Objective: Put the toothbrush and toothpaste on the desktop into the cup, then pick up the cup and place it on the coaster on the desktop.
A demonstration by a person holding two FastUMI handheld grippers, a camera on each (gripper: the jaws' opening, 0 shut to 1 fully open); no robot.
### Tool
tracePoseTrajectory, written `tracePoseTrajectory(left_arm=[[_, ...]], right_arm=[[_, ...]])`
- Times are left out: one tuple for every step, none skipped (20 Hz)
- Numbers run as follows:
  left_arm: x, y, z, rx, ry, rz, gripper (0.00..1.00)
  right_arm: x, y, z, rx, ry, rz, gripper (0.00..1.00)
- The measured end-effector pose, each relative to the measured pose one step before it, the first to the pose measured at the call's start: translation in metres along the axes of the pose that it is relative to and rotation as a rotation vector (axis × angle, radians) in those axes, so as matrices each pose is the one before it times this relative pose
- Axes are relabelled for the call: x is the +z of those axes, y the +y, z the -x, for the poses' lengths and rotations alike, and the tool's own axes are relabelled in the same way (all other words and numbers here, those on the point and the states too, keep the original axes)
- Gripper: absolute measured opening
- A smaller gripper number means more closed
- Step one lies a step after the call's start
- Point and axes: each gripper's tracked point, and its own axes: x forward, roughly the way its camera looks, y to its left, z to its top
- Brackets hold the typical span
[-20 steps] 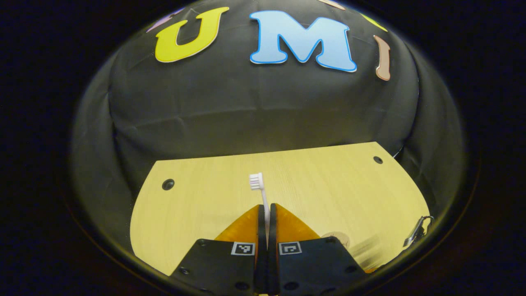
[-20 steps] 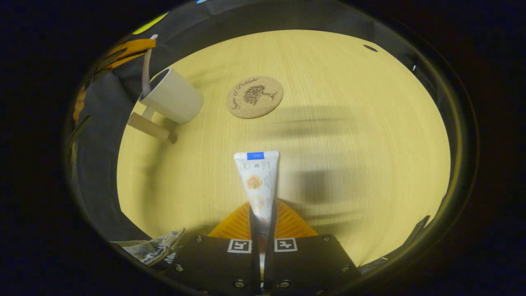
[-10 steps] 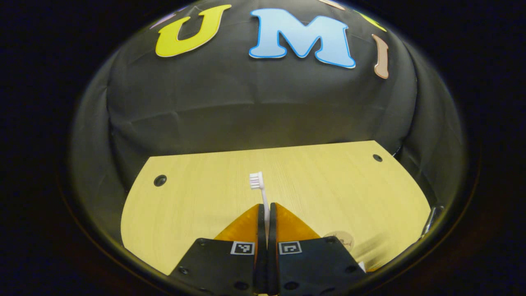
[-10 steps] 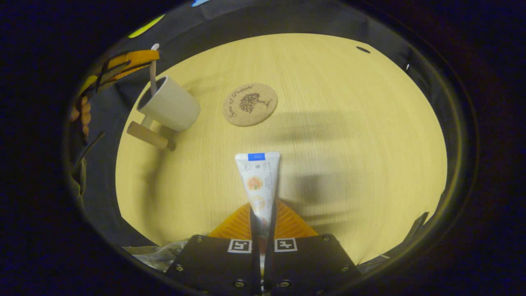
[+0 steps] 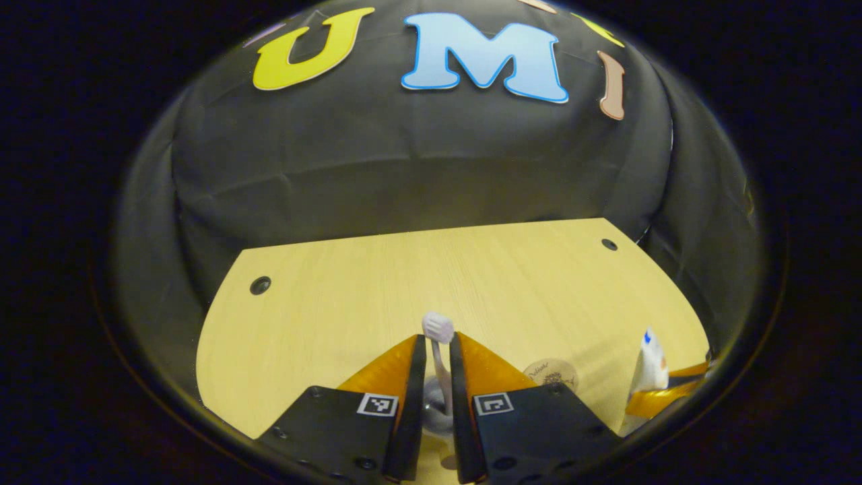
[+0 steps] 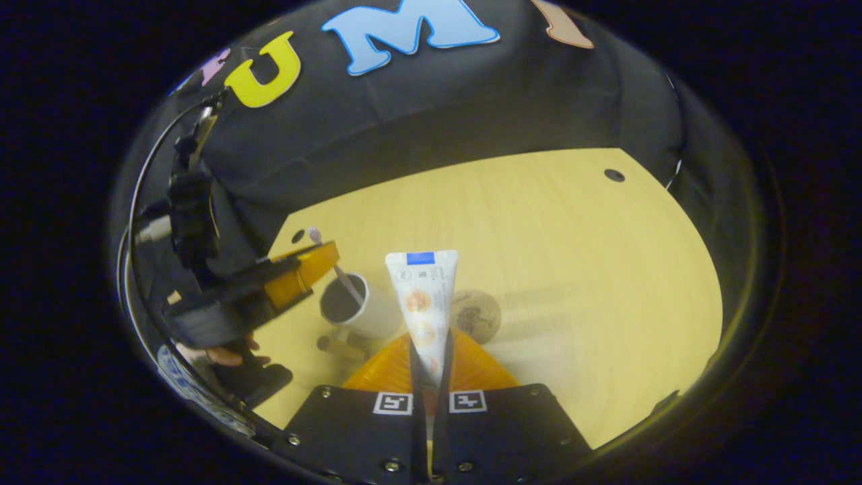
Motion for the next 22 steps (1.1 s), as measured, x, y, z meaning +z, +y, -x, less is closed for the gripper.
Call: tracePoseTrajectory(left_arm=[[-0.00260, 0.00163, 0.00668, 0.00057, -0.00037, 0.00955, 0.27], [-0.00070, 0.00301, 0.00562, 0.00051, -0.00210, 0.01125, 0.27], [-0.00219, 0.00537, 0.00678, 0.00320, -0.00116, 0.00895, 0.32], [-0.00263, 0.00518, 0.00666, 0.00530, 0.00049, 0.00324, 0.27], [-0.00295, 0.00524, 0.00673, 0.00707, 0.00244, 0.00047, 0.27], [-0.00377, 0.00493, 0.00792, 0.00518, 0.00381, 0.00042, 0.27], [-0.00139, 0.00485, 0.00645, 0.00319, 0.00210, -0.00186, 0.27], [-0.00186, 0.00620, 0.00555, 0.00789, 0.00170, -0.00037, 0.27], [-0.00237, 0.00429, 0.00653, 0.00646, 0.00038, 0.00142, 0.32], [-0.00255, 0.00632, 0.00721, 0.00944, 0.00112, 0.00551, 0.27], [-0.00238, 0.00773, 0.00876, 0.00848, -0.00019, 0.00810, 0.27], [-0.00098, 0.00681, 0.00586, 0.00967, -0.00160, 0.01049, 0.27], [-0.00276, 0.00724, 0.00670, 0.01033, 0.00052, 0.01111, 0.27], [-0.00294, 0.00793, 0.00732, 0.01065, 0.00040, 0.00989, 0.32], [-0.00289, 0.00767, 0.00535, 0.01183, -0.00075, 0.00924, 0.27], [-0.00380, 0.00982, 0.00628, 0.01314, -0.00167, 0.00915, 0.27], [-0.00320, 0.00925, 0.00527, 0.01331, -0.00003, 0.00820, 0.27], [-0.00352, 0.00904, 0.00522, 0.01244, 0.00092, 0.00691, 0.27], [-0.00544, 0.01096, 0.00563, 0.01499, 0.00353, 0.00660, 0.27], [-0.00448, 0.01008, 0.00509, 0.01132, 0.00371, 0.00624, 0.27], [-0.00462, 0.00855, 0.00346, 0.01283, 0.00370, 0.00616, 0.27], [-0.00332, 0.00933, 0.00324, 0.01232, 0.00344, 0.00504, 0.27]], right_arm=[[0.01407, 0.00385, 0.00451, 0.01427, -0.02498, 0.00000, 0.06], [0.01284, 0.00312, 0.00253, 0.01392, -0.01948, -0.00302, 0.06], [0.00665, 0.00792, -0.00069, 0.01395, -0.01349, -0.00642, 0.06], [0.00544, 0.00639, -0.00720, 0.01499, -0.00806, -0.00980, 0.06], [0.00462, 0.00859, -0.00673, 0.01799, -0.00338, -0.01073, 0.06], [0.00377, 0.00657, -0.00588, 0.01449, -0.00225, -0.00560, 0.06], [0.00323, 0.00578, -0.00689, 0.00934, -0.00049, -0.00387, 0.06], [0.00391, 0.00560, -0.00611, 0.00739, -0.00555, -0.00399, 0.06], [0.00262, 0.00602, -0.00518, 0.01053, -0.00437, -0.00190, 0.06], [0.00289, 0.00611, -0.00545, 0.01025, -0.00179, -0.00195, 0.06], [0.00189, 0.00545, -0.00674, 0.00960, -0.00321, -0.00357, 0.06], [0.00278, 0.00586, -0.00630, 0.01221, -0.00768, -0.00322, 0.05], [0.00266, 0.00388, -0.00768, 0.00809, -0.00766, -0.00354, 0.06], [0.00164, 0.00263, -0.00732, 0.00399, -0.01041, -0.00386, 0.06], [0.00165, 0.00214, -0.00723, 0.00423, -0.01151, 0.00032, 0.05], [0.00050, 0.00328, -0.00885, 0.00477, -0.00999, 0.00338, 0.05], [0.00102, 0.00176, -0.00715, 0.00324, -0.01273, 0.00371, 0.05], [-0.00110, 0.00129, -0.00558, 0.00341, -0.01164, 0.00474, 0.05], [-0.00037, 0.00242, -0.00604, 0.00362, -0.01085, 0.00859, 0.05], [-0.00105, 0.00170, -0.00452, 0.00189, -0.01011, 0.01114, 0.06], [-0.00271, 0.00247, -0.00358, 0.00291, -0.00921, 0.01471, 0.06], [-0.00071, 0.00052, -0.00331, -0.00466, -0.01814, 0.02115, 0.06]])
